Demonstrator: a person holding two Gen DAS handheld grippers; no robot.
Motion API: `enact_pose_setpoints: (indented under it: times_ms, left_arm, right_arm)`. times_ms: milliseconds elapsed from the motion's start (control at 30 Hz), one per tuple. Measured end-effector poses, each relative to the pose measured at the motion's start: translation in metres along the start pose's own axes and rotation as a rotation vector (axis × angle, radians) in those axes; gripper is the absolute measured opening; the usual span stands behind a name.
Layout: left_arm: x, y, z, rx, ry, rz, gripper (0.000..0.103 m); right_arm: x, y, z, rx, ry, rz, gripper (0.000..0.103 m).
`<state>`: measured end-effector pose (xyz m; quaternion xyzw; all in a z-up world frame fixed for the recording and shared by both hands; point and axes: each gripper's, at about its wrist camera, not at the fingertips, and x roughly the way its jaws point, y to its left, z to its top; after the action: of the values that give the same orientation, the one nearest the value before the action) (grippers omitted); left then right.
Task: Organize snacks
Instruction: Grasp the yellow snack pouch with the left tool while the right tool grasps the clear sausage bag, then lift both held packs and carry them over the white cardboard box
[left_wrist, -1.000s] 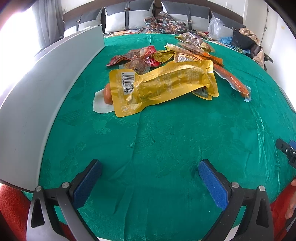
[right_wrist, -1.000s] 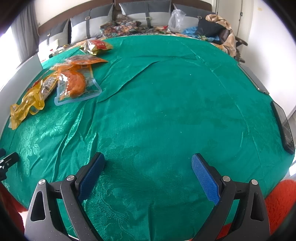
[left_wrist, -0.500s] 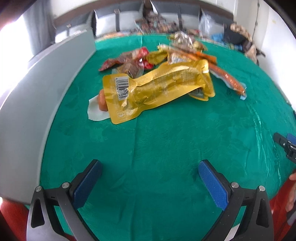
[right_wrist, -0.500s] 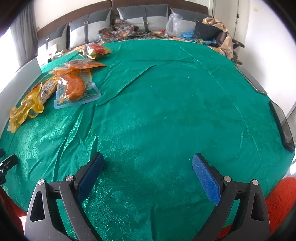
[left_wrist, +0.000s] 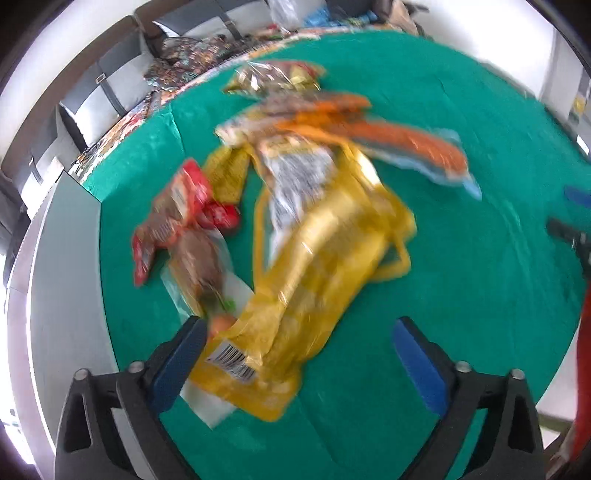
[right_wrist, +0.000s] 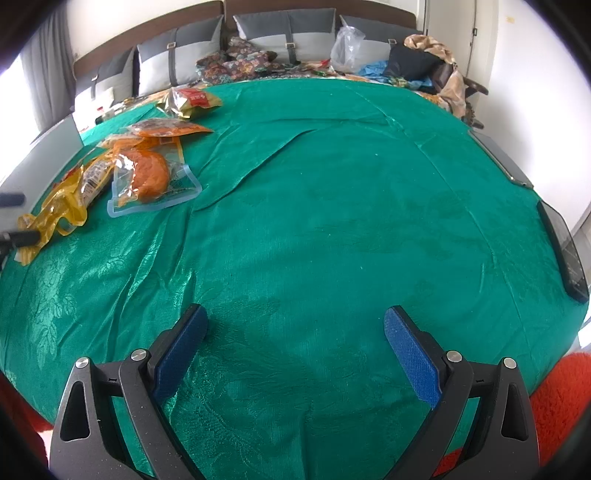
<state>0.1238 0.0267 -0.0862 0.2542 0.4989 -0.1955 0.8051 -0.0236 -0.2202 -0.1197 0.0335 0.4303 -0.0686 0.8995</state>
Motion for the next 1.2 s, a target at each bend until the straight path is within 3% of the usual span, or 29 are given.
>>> enact_pose_setpoints:
  times_ms: [33,67,100,133,233,333,433,500,533,600,700,833,933,1000,1033,1067,1100,1167,1200]
  left_arm:
    - [-0.002,-0.004,-0.005,0.001,0.013,-0.030,0.079]
    - [-0.003,-0.007,-0.011,-0.018,0.043,-0.113,0.061]
    - [-0.004,-0.009,-0.018,-0.053,0.071,-0.207,0.062]
    - [-0.006,-0.010,-0.023,-0.079,0.075,-0.241,0.062]
    - [-0.013,-0.011,-0.032,-0.139,0.062,-0.216,0.064]
    - [-0.012,-0.008,-0.025,-0.235,0.038,-0.183,0.086]
    - [-0.007,-0.011,-0.019,-0.249,0.027,-0.114,0.087]
    - [-0.003,-0.015,-0.017,-0.244,0.023,-0.056,0.072]
    - [-0.005,-0.014,-0.017,-0.266,-0.009,-0.085,0.046]
    - [-0.007,-0.011,-0.026,-0.348,-0.035,-0.105,0.045]
    - [-0.016,-0.006,-0.046,-0.431,-0.075,-0.134,0.045]
    - [-0.040,0.000,-0.073,-0.521,-0.124,-0.150,0.045]
    - [-0.058,0.005,-0.082,-0.568,-0.168,-0.162,0.044]
    - [-0.071,0.012,-0.089,-0.595,-0.206,-0.173,0.044]
    - [-0.074,0.015,-0.091,-0.601,-0.217,-0.176,0.044]
    - [-0.081,0.017,-0.095,-0.614,-0.237,-0.183,0.044]
    - [-0.082,0.020,-0.093,-0.623,-0.247,-0.188,0.044]
    - [-0.091,0.027,-0.099,-0.655,-0.272,-0.212,0.043]
    - [-0.092,0.030,-0.099,-0.668,-0.281,-0.222,0.043]
  right_arm:
    - [0.000,0.000,0.000,-0.002,0.001,0.001,0.098]
    - [-0.001,0.000,0.000,-0.004,0.001,0.004,0.098]
    - [-0.001,0.000,0.000,-0.005,0.002,0.005,0.098]
    - [-0.001,0.000,0.000,-0.004,0.001,0.004,0.098]
    - [0.000,0.001,0.001,0.003,0.001,-0.002,0.098]
    - [0.001,0.002,0.003,0.007,-0.001,-0.006,0.098]
    - [0.001,0.002,0.004,0.002,-0.001,-0.004,0.098]
    - [0.001,0.002,0.005,-0.011,0.024,0.011,0.098]
    - [0.000,0.002,0.009,-0.020,0.049,0.030,0.097]
    - [-0.007,0.005,0.022,-0.019,0.029,0.100,0.097]
    - [-0.008,0.036,0.073,-0.146,0.005,0.194,0.097]
    - [0.033,0.093,0.139,-0.279,0.167,0.304,0.096]
    - [0.077,0.130,0.159,-0.343,0.291,0.286,0.096]
    - [0.102,0.143,0.158,-0.378,0.373,0.228,0.093]
    - [0.108,0.145,0.154,-0.382,0.407,0.214,0.084]
    - [0.104,0.144,0.154,-0.390,0.385,0.192,0.077]
    - [0.101,0.141,0.153,-0.379,0.397,0.190,0.075]
    - [0.093,0.128,0.150,-0.325,0.418,0.221,0.055]
    - [0.086,0.116,0.148,-0.275,0.422,0.251,0.054]
